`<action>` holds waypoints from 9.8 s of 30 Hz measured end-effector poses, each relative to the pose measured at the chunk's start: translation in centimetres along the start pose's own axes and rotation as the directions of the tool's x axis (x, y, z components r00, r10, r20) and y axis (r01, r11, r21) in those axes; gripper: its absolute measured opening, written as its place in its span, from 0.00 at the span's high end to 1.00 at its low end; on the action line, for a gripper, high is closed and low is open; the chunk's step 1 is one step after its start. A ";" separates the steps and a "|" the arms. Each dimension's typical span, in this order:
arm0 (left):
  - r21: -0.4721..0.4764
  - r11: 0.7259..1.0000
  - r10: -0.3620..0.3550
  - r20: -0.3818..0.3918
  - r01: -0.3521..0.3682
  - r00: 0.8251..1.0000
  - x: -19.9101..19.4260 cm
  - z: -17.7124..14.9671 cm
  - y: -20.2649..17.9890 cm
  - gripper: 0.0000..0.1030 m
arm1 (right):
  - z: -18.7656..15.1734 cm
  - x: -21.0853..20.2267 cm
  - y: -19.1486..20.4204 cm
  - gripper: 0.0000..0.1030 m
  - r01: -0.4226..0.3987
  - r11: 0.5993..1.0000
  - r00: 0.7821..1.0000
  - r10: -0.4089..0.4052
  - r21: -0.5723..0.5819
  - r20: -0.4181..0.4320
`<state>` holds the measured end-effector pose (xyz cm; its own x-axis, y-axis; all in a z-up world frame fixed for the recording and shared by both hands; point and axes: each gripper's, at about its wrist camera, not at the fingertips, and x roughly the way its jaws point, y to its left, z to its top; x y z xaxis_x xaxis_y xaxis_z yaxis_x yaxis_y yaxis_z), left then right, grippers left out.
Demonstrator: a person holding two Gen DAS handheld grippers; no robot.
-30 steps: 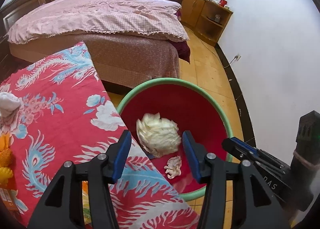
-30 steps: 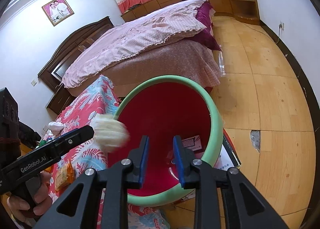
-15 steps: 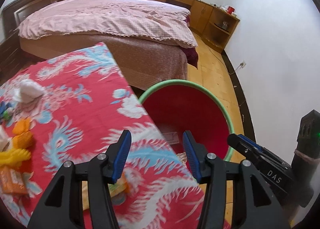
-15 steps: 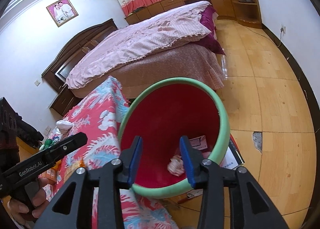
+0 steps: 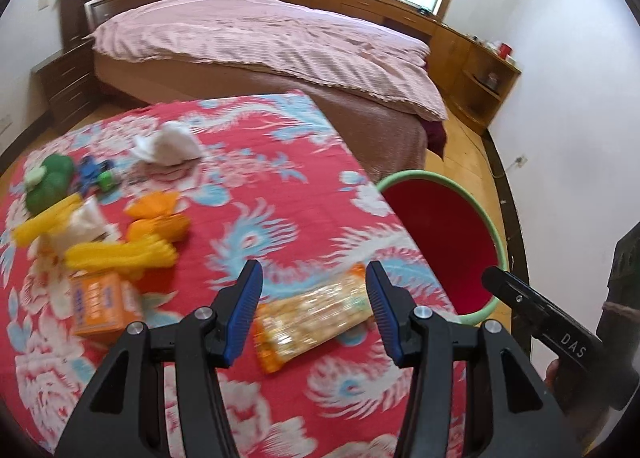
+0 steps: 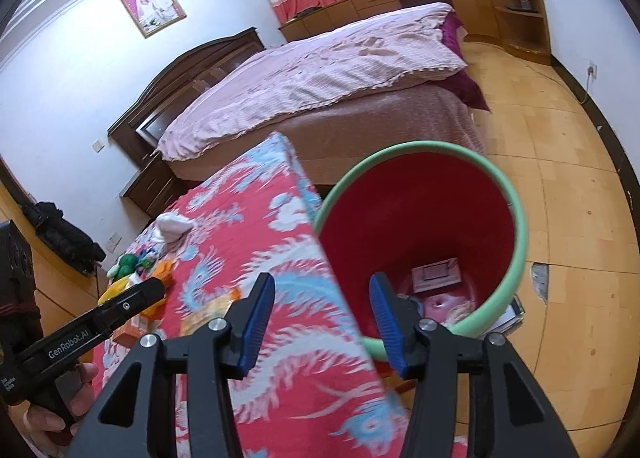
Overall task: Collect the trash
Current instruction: 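Move both tools back to the table toward the orange-wrapped biscuit pack, then grasp the biscuit pack with the right tool while the left tool grasps the orange printed box, then carry the biscuit pack and orange box over the red bin with both tools, then open the right tool over the bin while the left tool opens, dropping the box, then move both tools back from the bin to the table, then grasp the yellow foam net with the left tool while the right tool grasps the white cloth, then carry the yellow foam net and white cloth over the red bin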
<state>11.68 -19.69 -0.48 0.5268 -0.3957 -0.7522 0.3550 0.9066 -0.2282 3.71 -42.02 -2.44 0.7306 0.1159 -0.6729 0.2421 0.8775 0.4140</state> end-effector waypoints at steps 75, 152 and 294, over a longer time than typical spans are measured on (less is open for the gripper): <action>-0.312 0.941 0.160 0.063 -0.133 0.985 -4.3 -5.8 18.1 0.43 | -6.3 10.1 16.0 0.59 0.028 0.950 0.983 -0.083 -0.311 -0.166; 0.178 0.945 -0.256 -0.122 0.275 0.959 9.5 2.5 -12.4 0.43 | 0.4 0.0 -9.6 0.69 0.085 0.988 0.996 -0.088 0.129 0.023; -0.559 0.796 -0.073 0.296 0.234 0.952 -4.3 -1.5 27.1 0.86 | 3.1 17.3 23.9 0.83 -0.139 0.903 0.988 0.101 -0.406 -0.113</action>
<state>17.89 6.82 -4.35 0.7044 -0.4864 -0.5169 -0.0254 0.7105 -0.7032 24.10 -20.52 -2.23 0.6743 0.2556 -0.6928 -0.1420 0.9656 0.2180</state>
